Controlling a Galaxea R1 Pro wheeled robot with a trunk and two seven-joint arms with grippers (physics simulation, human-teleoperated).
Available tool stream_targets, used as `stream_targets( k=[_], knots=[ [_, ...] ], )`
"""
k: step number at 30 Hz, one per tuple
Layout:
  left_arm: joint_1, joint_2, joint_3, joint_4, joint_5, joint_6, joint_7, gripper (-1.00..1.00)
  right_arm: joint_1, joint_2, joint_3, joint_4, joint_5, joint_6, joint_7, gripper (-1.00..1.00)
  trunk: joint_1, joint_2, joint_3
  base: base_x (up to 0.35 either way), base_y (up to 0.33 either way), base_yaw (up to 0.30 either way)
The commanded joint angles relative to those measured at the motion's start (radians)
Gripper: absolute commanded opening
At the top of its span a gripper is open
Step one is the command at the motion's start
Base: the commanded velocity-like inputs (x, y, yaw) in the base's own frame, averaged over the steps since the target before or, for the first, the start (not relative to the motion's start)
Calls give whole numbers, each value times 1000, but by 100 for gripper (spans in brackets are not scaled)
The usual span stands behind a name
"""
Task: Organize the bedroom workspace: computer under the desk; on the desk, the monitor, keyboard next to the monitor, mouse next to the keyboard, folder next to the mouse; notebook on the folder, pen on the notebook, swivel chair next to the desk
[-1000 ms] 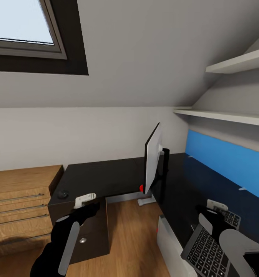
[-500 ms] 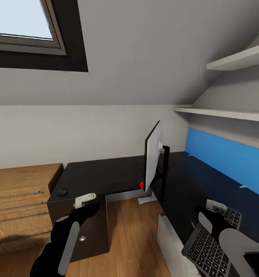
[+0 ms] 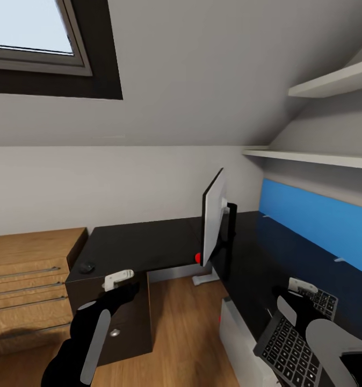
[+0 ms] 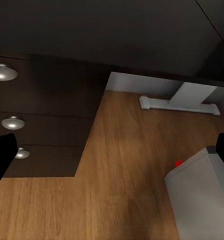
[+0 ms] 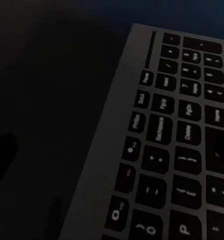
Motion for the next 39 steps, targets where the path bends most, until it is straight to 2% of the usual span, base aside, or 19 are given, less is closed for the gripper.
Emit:
stream_targets(
  k=[1,8,22,39],
  knots=[
    [-1,0,1,-2,11,4,7,100,0,-1,8,-2,-5,7,-6,100,0,-1,-1,0,0,-95],
    [-1,0,4,-17,11,4,7,100,0,-1,8,-1,-5,8,-6,100,0,-1,0,0,0,-196],
    [-1,0,48,-41,12,5,6,100,0,0,10,-1,-5,10,-4,100,0,-1,0,0,0,-195],
    [-1,0,54,-45,12,4,4,100,0,5,19,-4,-4,2,2,100,0,-1,-5,13,5,-25]
  ],
)
